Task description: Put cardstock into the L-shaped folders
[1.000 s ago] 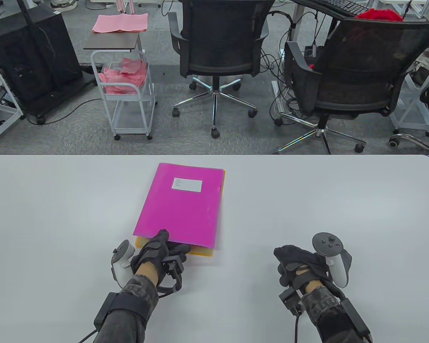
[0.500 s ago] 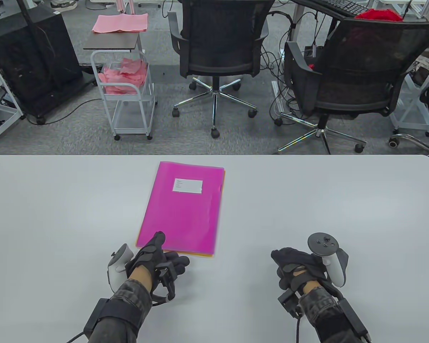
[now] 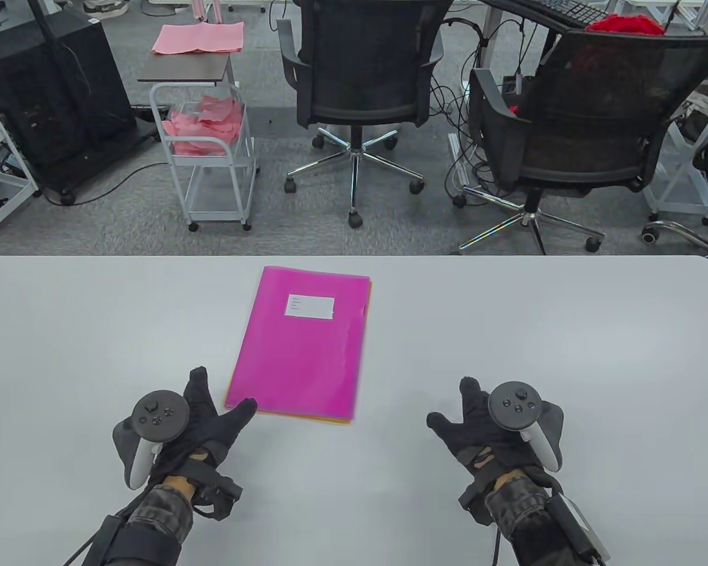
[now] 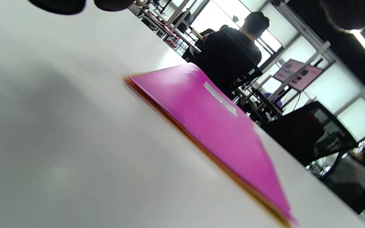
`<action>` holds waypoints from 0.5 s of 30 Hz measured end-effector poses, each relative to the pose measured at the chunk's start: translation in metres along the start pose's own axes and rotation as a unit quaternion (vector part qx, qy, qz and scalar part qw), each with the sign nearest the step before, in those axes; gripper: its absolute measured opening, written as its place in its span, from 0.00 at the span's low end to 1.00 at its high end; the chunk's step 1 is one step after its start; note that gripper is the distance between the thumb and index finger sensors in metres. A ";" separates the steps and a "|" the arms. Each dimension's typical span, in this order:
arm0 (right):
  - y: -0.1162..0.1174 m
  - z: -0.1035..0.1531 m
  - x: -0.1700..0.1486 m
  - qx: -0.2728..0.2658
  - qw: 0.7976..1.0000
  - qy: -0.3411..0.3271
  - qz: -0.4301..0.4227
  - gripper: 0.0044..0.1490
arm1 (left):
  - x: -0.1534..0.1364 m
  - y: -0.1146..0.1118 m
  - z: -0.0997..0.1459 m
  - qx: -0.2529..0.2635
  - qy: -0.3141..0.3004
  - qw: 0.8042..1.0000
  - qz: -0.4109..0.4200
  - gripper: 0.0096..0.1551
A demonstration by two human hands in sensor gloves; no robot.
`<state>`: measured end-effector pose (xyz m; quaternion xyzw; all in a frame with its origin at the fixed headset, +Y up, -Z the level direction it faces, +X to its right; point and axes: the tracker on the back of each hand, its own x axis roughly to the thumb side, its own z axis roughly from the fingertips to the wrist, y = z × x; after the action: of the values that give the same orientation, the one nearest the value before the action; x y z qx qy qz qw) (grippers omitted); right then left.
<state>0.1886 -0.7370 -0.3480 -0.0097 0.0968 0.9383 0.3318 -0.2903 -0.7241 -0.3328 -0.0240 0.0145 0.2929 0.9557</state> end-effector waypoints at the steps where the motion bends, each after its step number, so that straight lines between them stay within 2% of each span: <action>1: 0.001 0.000 0.000 0.002 1.000 0.001 0.013 0.67 | -0.001 0.001 0.000 -0.003 -0.007 0.999 -0.033 0.69; 5: 0.009 -0.003 0.000 0.027 0.992 0.022 0.124 0.68 | -0.002 -0.001 0.000 -0.032 -0.046 0.983 -0.176 0.68; 7: 0.015 -0.006 -0.002 0.075 0.975 0.058 0.203 0.69 | -0.002 -0.004 0.000 -0.037 -0.064 0.965 -0.253 0.66; 10: 0.022 -0.009 -0.006 0.115 0.946 0.106 0.284 0.69 | -0.004 -0.007 -0.002 -0.043 -0.082 0.939 -0.330 0.65; 13: 0.026 -0.010 -0.009 0.098 0.939 0.116 0.308 0.69 | -0.009 -0.011 -0.007 -0.088 -0.058 0.925 -0.365 0.65; 15: 0.025 -0.010 -0.009 0.081 0.938 0.113 0.318 0.69 | -0.016 -0.013 -0.012 -0.153 -0.006 0.916 -0.370 0.64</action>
<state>0.1795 -0.7633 -0.3529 -0.0572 0.2076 0.9765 0.0024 -0.2965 -0.7442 -0.3436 -0.1712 -0.0464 -0.0833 0.9806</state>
